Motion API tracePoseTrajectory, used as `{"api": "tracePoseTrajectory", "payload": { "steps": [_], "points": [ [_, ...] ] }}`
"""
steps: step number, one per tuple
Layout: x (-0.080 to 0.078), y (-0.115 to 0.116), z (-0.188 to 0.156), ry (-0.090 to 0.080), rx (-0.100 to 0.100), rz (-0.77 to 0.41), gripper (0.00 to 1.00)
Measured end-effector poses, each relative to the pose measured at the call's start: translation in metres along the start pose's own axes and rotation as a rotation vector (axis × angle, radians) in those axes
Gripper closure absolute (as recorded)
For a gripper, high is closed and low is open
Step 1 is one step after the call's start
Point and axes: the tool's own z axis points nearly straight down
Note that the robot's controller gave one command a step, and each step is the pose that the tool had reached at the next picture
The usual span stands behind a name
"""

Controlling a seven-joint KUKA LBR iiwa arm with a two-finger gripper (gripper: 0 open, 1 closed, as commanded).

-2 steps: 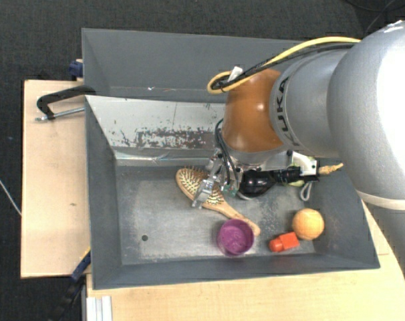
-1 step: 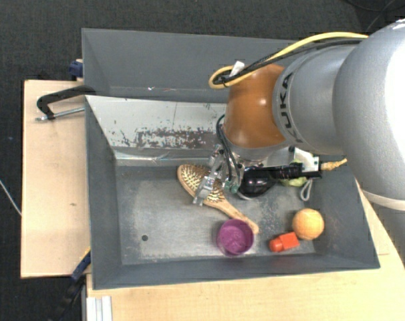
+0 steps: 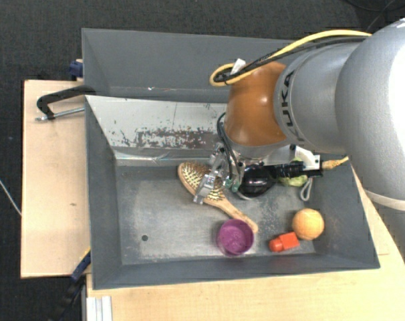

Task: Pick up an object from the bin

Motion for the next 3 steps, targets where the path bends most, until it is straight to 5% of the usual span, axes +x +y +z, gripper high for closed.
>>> {"api": "tracePoseTrajectory", "payload": {
  "steps": [3],
  "points": [
    [0.001,0.0,-0.017,0.004,0.003,-0.001,1.0]
  ]
}}
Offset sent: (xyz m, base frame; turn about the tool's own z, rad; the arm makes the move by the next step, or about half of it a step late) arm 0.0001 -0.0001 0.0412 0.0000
